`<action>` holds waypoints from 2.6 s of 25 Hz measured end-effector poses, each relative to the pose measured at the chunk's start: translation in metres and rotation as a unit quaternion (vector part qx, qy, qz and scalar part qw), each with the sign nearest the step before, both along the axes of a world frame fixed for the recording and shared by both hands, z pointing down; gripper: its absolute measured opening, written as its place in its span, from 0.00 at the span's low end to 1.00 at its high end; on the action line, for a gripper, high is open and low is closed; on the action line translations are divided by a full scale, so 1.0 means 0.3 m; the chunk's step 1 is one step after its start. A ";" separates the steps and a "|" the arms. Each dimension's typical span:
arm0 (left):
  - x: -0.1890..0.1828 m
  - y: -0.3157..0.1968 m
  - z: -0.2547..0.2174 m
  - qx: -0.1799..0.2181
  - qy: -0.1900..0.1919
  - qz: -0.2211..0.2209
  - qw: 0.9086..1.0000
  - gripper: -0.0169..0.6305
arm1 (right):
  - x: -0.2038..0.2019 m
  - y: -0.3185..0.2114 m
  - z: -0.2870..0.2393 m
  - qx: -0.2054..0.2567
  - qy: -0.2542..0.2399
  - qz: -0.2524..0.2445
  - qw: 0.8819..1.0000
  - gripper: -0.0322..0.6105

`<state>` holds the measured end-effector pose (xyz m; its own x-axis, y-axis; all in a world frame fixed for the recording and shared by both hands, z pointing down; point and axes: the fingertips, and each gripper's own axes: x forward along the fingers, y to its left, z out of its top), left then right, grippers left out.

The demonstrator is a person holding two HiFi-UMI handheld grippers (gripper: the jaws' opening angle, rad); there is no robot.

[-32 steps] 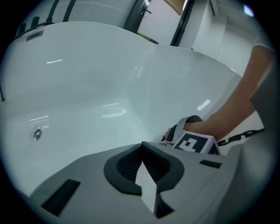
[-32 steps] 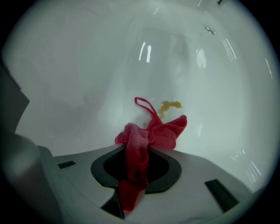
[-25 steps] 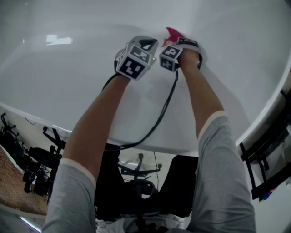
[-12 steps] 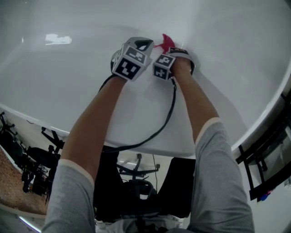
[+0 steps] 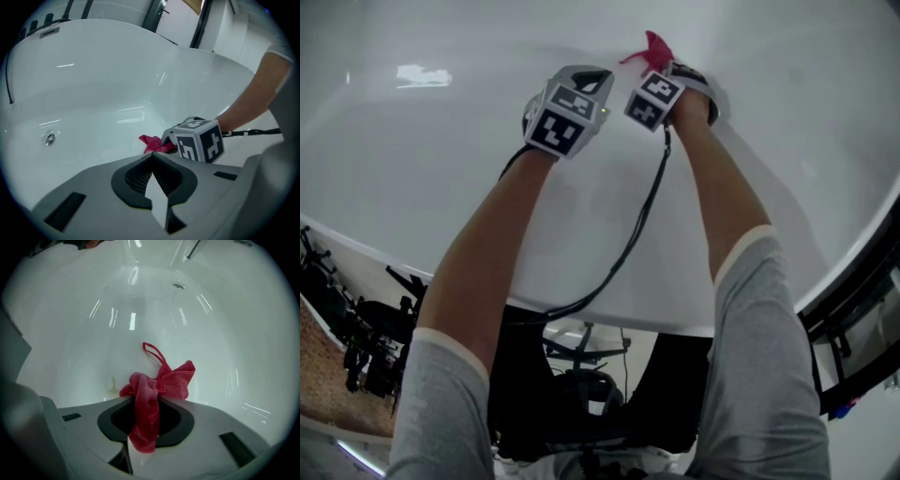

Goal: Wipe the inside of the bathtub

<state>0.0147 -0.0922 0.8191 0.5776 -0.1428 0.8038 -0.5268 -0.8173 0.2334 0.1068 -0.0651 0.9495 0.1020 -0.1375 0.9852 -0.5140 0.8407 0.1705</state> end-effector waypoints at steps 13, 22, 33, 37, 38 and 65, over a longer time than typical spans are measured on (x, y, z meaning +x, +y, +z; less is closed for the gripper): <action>-0.038 -0.012 0.016 0.000 -0.008 -0.006 1.000 0.04 | -0.260 0.186 -0.038 -0.058 -0.068 -0.132 0.987 0.20; -0.078 -0.039 0.030 0.004 -0.014 -0.020 1.000 0.04 | -0.105 -0.152 -0.003 0.035 -0.034 -0.011 0.999 0.19; -0.046 -0.015 0.019 -0.001 -0.011 -0.016 1.000 0.03 | -0.397 0.229 -0.031 -0.076 -0.120 -0.130 0.981 0.20; -0.019 -0.007 0.006 0.007 -0.002 0.001 1.000 0.03 | -0.314 0.144 -0.037 -0.065 -0.102 -0.101 0.987 0.20; -0.018 -0.010 0.004 0.009 -0.001 0.005 1.000 0.03 | -0.266 0.099 -0.036 -0.055 -0.084 -0.087 0.991 0.20; 0.055 0.072 -0.001 -0.001 0.006 0.014 1.000 0.04 | 0.056 0.160 -0.002 -0.089 0.035 -0.117 0.988 0.20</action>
